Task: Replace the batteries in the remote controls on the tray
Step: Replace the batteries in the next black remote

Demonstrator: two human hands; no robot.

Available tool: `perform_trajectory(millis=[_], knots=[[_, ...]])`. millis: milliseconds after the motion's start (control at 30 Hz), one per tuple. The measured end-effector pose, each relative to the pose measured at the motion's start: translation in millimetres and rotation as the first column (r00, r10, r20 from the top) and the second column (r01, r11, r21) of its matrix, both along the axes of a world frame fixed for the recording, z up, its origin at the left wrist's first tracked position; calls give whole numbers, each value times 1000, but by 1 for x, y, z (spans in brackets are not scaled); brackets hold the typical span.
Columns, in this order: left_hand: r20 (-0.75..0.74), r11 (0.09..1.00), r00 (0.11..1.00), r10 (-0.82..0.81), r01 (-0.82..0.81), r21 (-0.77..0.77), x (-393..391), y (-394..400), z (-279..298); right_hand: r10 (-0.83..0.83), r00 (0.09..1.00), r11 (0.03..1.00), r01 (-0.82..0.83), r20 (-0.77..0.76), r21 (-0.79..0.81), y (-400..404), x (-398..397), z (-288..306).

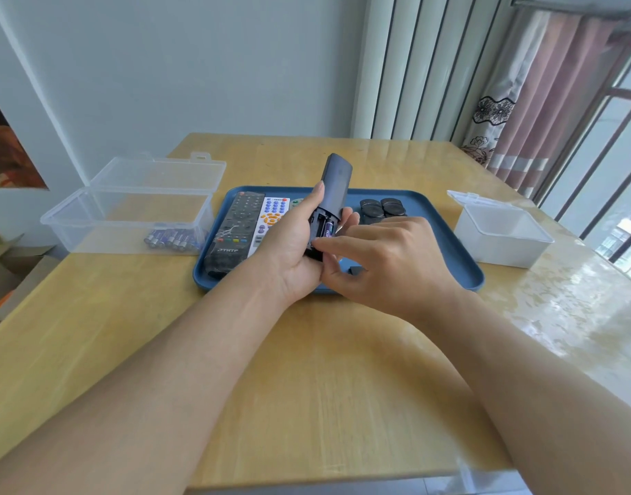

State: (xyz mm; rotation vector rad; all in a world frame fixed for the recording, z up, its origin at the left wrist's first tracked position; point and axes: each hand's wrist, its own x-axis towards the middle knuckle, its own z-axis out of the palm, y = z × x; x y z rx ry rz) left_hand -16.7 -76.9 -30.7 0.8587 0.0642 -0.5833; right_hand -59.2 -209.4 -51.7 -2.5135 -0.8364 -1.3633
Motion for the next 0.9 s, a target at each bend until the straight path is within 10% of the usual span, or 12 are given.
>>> perform_trajectory(millis=[267, 467, 600, 767, 900], knots=[[84, 974, 981, -172, 156, 166, 2, 10, 5, 107, 976, 994, -106, -190, 19, -15, 7, 2], [104, 975, 982, -155, 135, 179, 1, 7, 3, 231, 942, 920, -130, -242, 371, -7, 2, 8], [77, 991, 996, -51, 40, 130, 5, 6, 0, 383, 841, 548, 127, -383, 827, -4, 5, 20], [161, 969, 987, 5, -44, 243, 8, 1, -3, 682, 684, -24, 376, -260, 926, -23, 13, 26], [185, 960, 979, 85, -130, 247, 10, -2, -8, 778, 567, -94, 532, -272, 842, -27, 14, 26]])
